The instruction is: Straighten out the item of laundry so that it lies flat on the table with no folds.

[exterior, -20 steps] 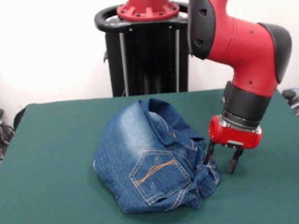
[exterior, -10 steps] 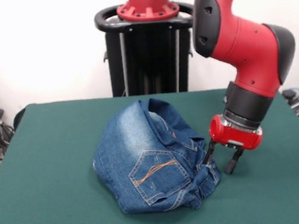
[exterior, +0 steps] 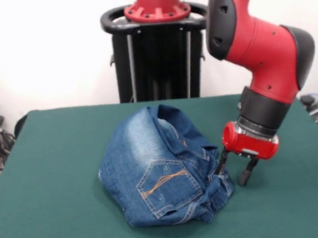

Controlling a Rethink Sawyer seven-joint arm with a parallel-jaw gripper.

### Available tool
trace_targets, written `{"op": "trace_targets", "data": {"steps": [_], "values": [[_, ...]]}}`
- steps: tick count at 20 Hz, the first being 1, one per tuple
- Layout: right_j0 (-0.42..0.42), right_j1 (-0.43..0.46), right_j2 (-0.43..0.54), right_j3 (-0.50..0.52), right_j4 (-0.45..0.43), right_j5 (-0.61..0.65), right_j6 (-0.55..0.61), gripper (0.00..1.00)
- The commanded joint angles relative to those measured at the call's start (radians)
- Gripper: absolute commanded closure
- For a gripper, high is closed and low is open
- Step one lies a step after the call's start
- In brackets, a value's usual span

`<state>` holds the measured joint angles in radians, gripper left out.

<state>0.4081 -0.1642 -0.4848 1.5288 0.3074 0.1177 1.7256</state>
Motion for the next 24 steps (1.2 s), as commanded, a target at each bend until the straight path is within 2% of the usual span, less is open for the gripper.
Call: {"op": "trace_targets", "data": {"steps": [1,16,21,24], "values": [[-0.052,0.011,0.076,-0.051,0.065,0.051,0.221,0.00],[-0.051,0.011,0.073,-0.063,0.069,0.079,0.222,0.00],[-0.045,-0.062,0.031,-0.075,0.047,0.220,0.189,0.00],[-0.033,-0.065,0.017,-0.070,0.053,0.215,0.211,0.00]]}}
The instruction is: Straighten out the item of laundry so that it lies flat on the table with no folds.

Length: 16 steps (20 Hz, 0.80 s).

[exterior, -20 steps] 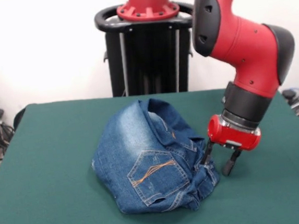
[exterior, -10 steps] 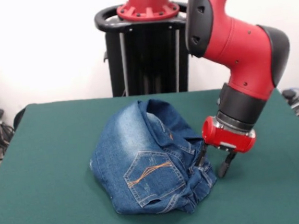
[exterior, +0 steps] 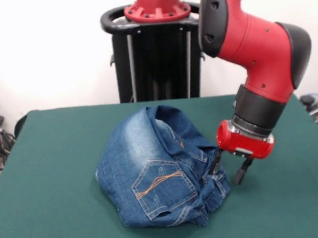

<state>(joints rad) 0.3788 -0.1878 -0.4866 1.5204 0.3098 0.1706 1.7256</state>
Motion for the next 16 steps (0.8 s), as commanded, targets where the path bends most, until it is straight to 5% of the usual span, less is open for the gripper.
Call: {"op": "trace_targets", "data": {"steps": [1,2,9,16], "values": [[0.000,-0.038,0.017,-0.061,0.047,0.153,0.212,0.00],[0.001,-0.038,0.016,-0.063,0.039,0.154,0.212,1.00],[-0.034,-0.090,0.085,-0.033,0.042,0.174,0.203,1.00],[-0.017,-0.049,0.056,-0.064,0.055,0.161,0.235,1.00]]}}
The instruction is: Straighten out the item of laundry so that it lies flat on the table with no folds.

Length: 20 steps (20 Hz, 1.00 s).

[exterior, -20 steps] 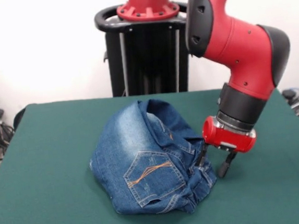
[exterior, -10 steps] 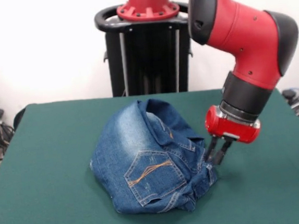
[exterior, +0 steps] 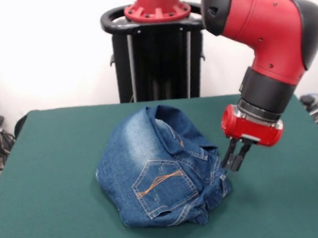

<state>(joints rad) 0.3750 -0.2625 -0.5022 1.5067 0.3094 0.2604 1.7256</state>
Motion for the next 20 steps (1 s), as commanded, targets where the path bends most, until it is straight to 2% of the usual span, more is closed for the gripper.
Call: {"op": "trace_targets", "data": {"steps": [1,5,6,11,15,17,20], "values": [[-0.021,0.022,0.082,-0.045,0.060,0.059,0.238,1.00],[-0.035,0.030,0.099,-0.039,0.062,0.010,0.240,1.00],[-0.027,0.037,0.085,-0.046,0.050,0.004,0.231,0.00],[0.060,0.085,-0.044,-0.076,0.070,0.065,0.293,0.00],[0.057,0.167,0.000,-0.061,0.115,-0.027,0.330,0.00],[0.071,0.206,-0.008,-0.064,0.135,-0.047,0.341,0.00],[0.066,0.229,0.024,-0.051,0.161,-0.106,0.339,0.00]]}}
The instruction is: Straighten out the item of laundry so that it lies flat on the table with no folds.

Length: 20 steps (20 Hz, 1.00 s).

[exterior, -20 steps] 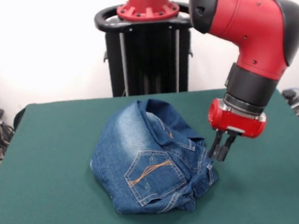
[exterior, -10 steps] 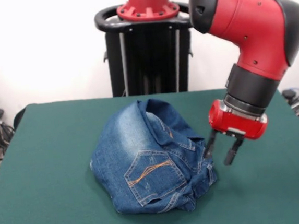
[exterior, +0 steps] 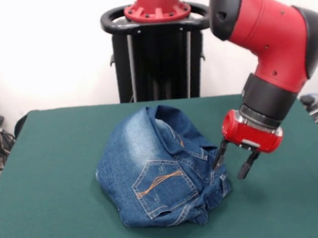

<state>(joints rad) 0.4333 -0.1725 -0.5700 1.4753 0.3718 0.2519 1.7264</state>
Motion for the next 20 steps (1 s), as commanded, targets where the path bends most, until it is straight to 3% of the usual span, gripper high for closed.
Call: {"op": "trace_targets", "data": {"steps": [1,8,12,13,20], "values": [[0.012,0.151,0.092,-0.020,0.110,-0.114,0.340,0.00],[0.088,0.239,0.024,-0.041,0.213,-0.142,0.354,0.00],[0.094,0.234,0.031,-0.028,0.241,-0.149,0.336,0.00],[0.094,0.231,0.032,-0.026,0.247,-0.150,0.324,1.00],[0.125,0.197,-0.012,-0.029,0.281,-0.022,0.340,1.00]]}}
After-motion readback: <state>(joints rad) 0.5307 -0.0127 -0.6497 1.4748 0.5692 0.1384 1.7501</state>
